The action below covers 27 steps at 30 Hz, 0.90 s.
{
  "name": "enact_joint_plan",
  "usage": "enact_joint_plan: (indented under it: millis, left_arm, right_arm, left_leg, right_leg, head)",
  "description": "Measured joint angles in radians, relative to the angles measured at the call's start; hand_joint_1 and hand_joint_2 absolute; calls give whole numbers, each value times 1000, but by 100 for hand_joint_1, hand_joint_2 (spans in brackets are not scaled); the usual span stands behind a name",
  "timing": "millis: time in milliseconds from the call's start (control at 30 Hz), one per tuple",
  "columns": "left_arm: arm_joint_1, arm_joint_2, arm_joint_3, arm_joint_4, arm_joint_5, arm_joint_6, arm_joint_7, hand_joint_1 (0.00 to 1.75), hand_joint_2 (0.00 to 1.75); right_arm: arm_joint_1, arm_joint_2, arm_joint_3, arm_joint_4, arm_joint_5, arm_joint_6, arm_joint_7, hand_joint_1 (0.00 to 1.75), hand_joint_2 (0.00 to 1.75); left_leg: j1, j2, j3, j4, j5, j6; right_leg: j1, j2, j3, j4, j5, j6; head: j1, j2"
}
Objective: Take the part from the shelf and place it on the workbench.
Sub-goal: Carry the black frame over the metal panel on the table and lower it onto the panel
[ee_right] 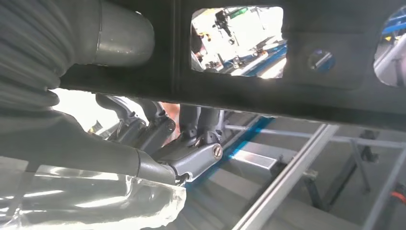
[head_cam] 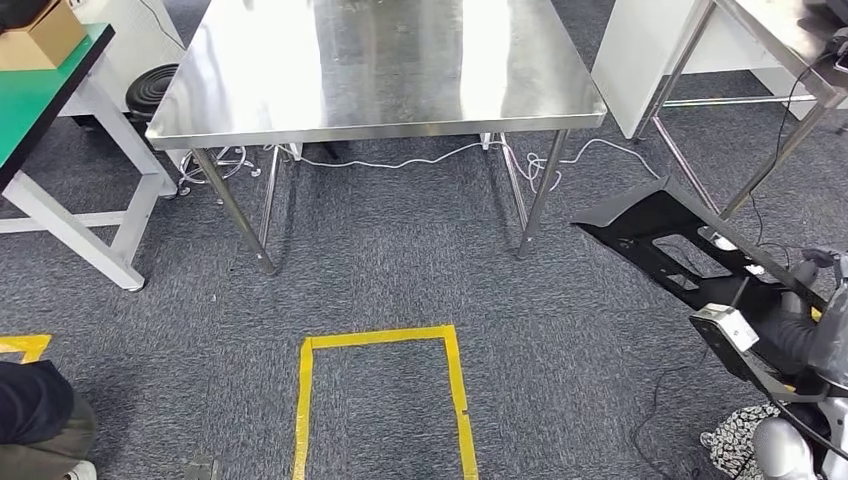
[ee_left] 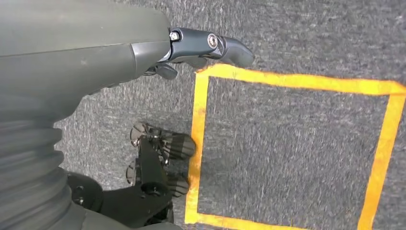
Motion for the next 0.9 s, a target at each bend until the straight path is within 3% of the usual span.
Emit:
enact_joint_plan:
  millis: [100, 200, 233, 267, 300, 367, 433, 533, 600, 633, 700, 767, 800, 833, 900]
  left_arm:
    - [0, 2, 0, 0, -2, 1, 0, 0, 175]
    - [1, 2, 0, 0, -7, 2, 0, 0, 175]
    - [1, 2, 0, 0, -7, 3, 0, 0, 175]
    - [2, 2, 0, 1, -8, 4, 0, 0, 175]
    - [3, 2, 0, 1, -9, 4, 0, 0, 175]
    - [4, 4, 0, 1, -9, 6, 0, 0, 175]
    - [3, 6, 0, 1, -10, 8, 1, 0, 175]
    - [3, 10, 0, 1, -10, 9, 1, 0, 175]
    - [3, 9, 0, 1, -10, 9, 1, 0, 175]
    - [3, 8, 0, 1, -10, 9, 0, 0, 175]
    - [2, 7, 0, 1, -10, 9, 0, 0, 175]
    - [2, 6, 0, 1, -10, 8, 0, 0, 175]
    - [4, 5, 0, 1, -10, 8, 0, 0, 175]
    - [4, 4, 0, 1, -10, 8, 0, 0, 175]
    - [5, 3, 0, 1, -10, 8, 0, 0, 175]
  right_arm:
    - [2, 0, -1, 0, -2, -1, -2, 175, 175]
    - [3, 1, -1, -1, -2, -2, -4, 175, 175]
    - [3, 2, -1, -1, -2, -2, -4, 175, 175]
    - [4, 2, -1, -1, -2, -2, -4, 175, 175]
    - [5, 3, -1, -1, -2, -2, -5, 175, 175]
    - [5, 3, -1, -2, -3, -3, -4, 175, 175]
    - [5, 4, -1, -3, -5, -3, -4, 175, 175]
    - [9, 6, -1, -4, -7, -3, -4, 175, 175]
    - [11, 4, -3, -7, -7, -3, -5, 175, 175]
    - [12, 3, -4, -9, -7, -3, -5, 175, 175]
    - [14, 2, -9, -10, -8, -3, -5, 175, 175]
    - [20, 3, -11, -10, -8, -3, -4, 175, 175]
    - [22, 3, -12, -10, -8, -2, -4, 175, 175]
    - [23, 2, -13, -10, -8, -2, -4, 175, 175]
    - [22, 2, -15, -11, -8, -1, -4, 175, 175]
  left_leg:
    - [9, 2, -17, 45, -30, -15]
    - [25, 2, -114, 230, -111, -40]
    - [30, 2, -147, 279, -121, -45]
    - [34, 2, -165, 296, -112, -47]
    - [35, 2, -162, 270, -81, -45]
    - [34, 2, -109, 136, 6, -31]
    - [26, 3, -63, 34, 48, -13]
    - [16, 5, -46, 5, 43, 6]
    - [16, 7, -21, -26, 50, 21]
    - [18, 8, -9, -41, 54, 27]
    - [17, 7, -1, -48, 53, 32]
    - [15, 4, 2, -47, 46, 30]
    - [15, 3, 6, -46, 41, 27]
    - [16, 2, 11, -43, 36, 23]
    - [13, 0, 16, -25, 16, 10]
  right_leg:
    - [-11, 3, 8, -1, -3, -16]
    - [-13, 5, 16, -1, -9, -29]
    - [-12, 6, 18, -1, -12, -30]
    - [-12, 7, 21, -1, -15, -29]
    - [-12, 8, 26, -1, -19, -28]
    - [-12, 11, 40, -3, -27, -24]
    - [-11, 12, 47, -5, -34, -19]
    - [-10, 11, 53, -15, -38, -5]
    - [-5, 6, 47, 4, -51, -2]
    - [-3, 4, 28, 44, -68, -6]
    - [-4, 3, -51, 179, -116, -16]
    - [-5, 3, -121, 275, -132, -9]
    - [-6, 3, -128, 266, -114, 1]
    - [-8, 2, -112, 217, -83, 12]
    - [-11, -2, -49, 76, -14, 28]
  head:
    - [-2, 0]
    - [-4, 0]
    - [-4, 0]
    - [-4, 0]
    - [-4, 0]
    - [-4, 0]
    - [-4, 0]
    - [-6, 0]
    - [-3, 0]
    - [-1, 0]
    - [1, 0]
    - [2, 0]
    - [2, 0]
    - [2, 0]
    - [3, 0]
